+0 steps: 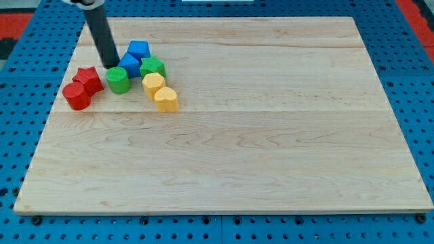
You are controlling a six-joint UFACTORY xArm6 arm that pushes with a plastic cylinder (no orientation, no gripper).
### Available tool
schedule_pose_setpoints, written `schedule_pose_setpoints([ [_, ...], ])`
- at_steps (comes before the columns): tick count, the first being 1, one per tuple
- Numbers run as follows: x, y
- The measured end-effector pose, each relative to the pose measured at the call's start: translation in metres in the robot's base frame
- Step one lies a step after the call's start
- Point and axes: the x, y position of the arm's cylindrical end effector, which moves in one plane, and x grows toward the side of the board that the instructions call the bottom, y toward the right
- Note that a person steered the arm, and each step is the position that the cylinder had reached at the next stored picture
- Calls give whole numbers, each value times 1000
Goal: Slide the green circle to center
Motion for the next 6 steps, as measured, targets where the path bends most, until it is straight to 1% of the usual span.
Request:
schedule_pose_setpoints([
  [1, 31, -3],
  [3, 55, -4],
  [5, 61, 17],
  [6, 50, 36],
])
